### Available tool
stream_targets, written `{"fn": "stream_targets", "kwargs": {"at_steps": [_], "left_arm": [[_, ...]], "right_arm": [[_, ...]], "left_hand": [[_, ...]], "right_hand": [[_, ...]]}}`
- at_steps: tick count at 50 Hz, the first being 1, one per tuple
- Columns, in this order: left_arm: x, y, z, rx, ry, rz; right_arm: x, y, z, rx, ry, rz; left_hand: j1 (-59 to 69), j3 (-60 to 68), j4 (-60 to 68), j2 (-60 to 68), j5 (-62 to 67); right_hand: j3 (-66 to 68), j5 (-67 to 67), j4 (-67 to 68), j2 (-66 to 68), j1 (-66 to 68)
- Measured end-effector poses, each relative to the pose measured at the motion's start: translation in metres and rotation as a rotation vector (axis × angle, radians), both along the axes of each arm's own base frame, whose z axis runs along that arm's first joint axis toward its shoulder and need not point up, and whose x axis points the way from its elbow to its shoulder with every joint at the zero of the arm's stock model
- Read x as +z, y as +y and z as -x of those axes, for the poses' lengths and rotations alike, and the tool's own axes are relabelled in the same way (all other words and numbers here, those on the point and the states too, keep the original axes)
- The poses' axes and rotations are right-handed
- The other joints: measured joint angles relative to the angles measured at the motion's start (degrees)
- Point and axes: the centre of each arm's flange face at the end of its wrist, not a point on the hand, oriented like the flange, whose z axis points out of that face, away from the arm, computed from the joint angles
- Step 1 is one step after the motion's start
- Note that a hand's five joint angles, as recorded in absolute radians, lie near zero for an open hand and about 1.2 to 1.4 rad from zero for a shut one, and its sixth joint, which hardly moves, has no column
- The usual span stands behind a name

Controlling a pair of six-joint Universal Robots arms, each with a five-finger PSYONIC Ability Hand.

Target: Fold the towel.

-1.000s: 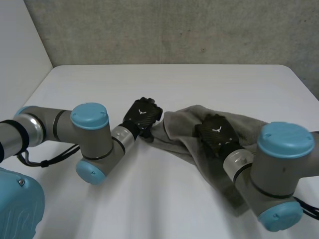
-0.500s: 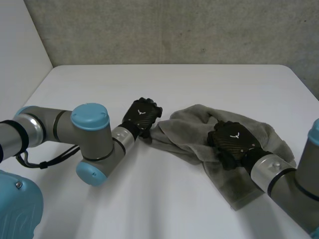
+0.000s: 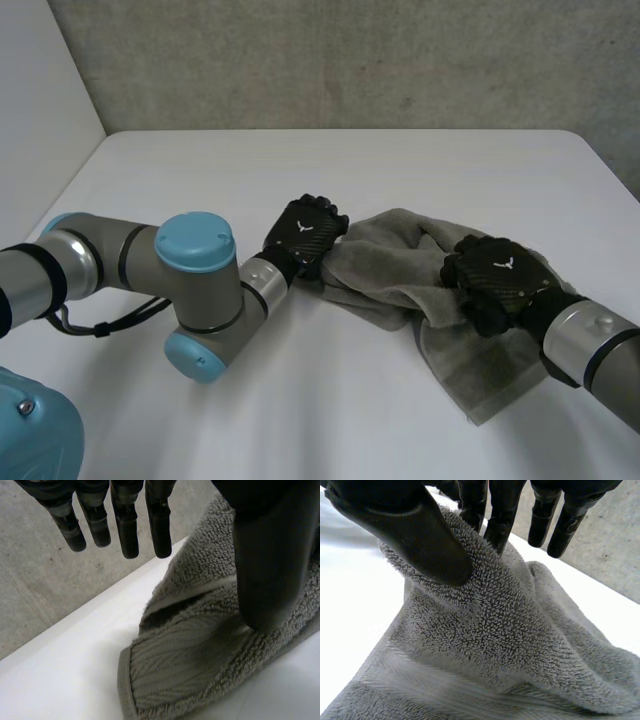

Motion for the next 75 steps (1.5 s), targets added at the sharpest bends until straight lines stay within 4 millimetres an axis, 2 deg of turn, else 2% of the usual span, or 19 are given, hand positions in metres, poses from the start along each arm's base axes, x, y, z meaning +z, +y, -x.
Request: {"fn": "stream_targets", "kwargs": {"at_steps": [9, 14, 21, 29, 38, 59, 61, 63, 64, 66, 72, 75], "left_arm": [[0.006, 0.001, 0.006, -0.009, 0.030, 0.034], [0.008, 0.002, 0.009, -0.013, 0.044, 0.046], [0.006, 0.003, 0.011, -0.020, 0.057, 0.048], [0.000, 0.007, 0.017, -0.035, 0.070, 0.058], [0.000, 0.004, 0.020, -0.039, 0.095, 0.101], [-0.006, 0.002, 0.021, -0.032, 0.089, 0.103], [-0.006, 0.001, 0.021, -0.029, 0.091, 0.106], [-0.006, 0.000, 0.021, -0.023, 0.093, 0.109], [-0.006, 0.000, 0.021, -0.022, 0.093, 0.110], [-0.006, -0.001, 0.021, -0.013, 0.094, 0.112], [0.002, -0.002, 0.019, 0.011, 0.102, 0.118], [0.012, 0.000, 0.017, 0.025, 0.110, 0.126]], "right_arm": [[0.009, -0.003, 0.007, -0.017, 0.017, 0.032], [0.010, -0.004, 0.010, -0.020, 0.019, 0.031], [0.011, -0.008, 0.014, -0.031, 0.011, 0.029], [0.018, -0.012, 0.019, -0.055, -0.002, 0.049], [0.023, -0.017, 0.025, -0.080, -0.005, 0.065], [0.027, -0.031, 0.038, -0.128, -0.006, 0.084], [0.027, -0.031, 0.038, -0.129, -0.006, 0.083], [0.027, -0.033, 0.039, -0.133, -0.006, 0.083], [0.027, -0.033, 0.039, -0.134, -0.006, 0.084], [0.026, -0.036, 0.041, -0.143, -0.005, 0.083], [0.015, -0.052, 0.047, -0.169, 0.001, 0.060], [0.006, -0.063, 0.048, -0.183, 0.003, 0.033]], "left_hand": [[2.4, 0.0, 0.0, 2.6, 5.2], [19.0, 0.0, 0.0, 19.4, 20.9], [25.7, 0.0, 0.0, 26.5, 28.4], [24.4, 0.0, 0.0, 24.6, 26.7], [15.0, 0.0, 0.0, 15.2, 16.5], [15.3, 0.0, 0.0, 15.5, 17.0], [21.2, 0.0, 0.0, 21.5, 22.9], [34.6, 0.0, 0.0, 35.2, 36.9], [36.3, 0.0, 0.0, 36.8, 37.7], [47.1, 0.0, 0.0, 48.5, 49.9], [47.5, 0.0, 0.0, 50.8, 51.8], [47.5, 0.0, 0.0, 50.9, 51.9]], "right_hand": [[0.0, 0.0, 0.0, 0.0, 0.0], [0.0, 0.0, 0.0, 0.0, 0.0], [0.0, 0.0, 0.0, 0.0, 0.0], [0.0, 0.0, 0.0, 0.0, 0.0], [0.0, 0.0, 0.0, 0.0, 0.0], [0.0, 0.0, 0.0, 0.0, 0.0], [0.0, 0.0, 0.0, 0.0, 0.0], [0.0, 0.0, 0.0, 0.0, 0.0], [0.0, 0.0, 0.0, 0.0, 0.0], [0.0, 0.0, 0.0, 0.0, 0.0], [0.0, -2.7, 0.0, -2.4, -2.5], [0.0, -20.0, 0.0, -19.8, -20.3]]}}
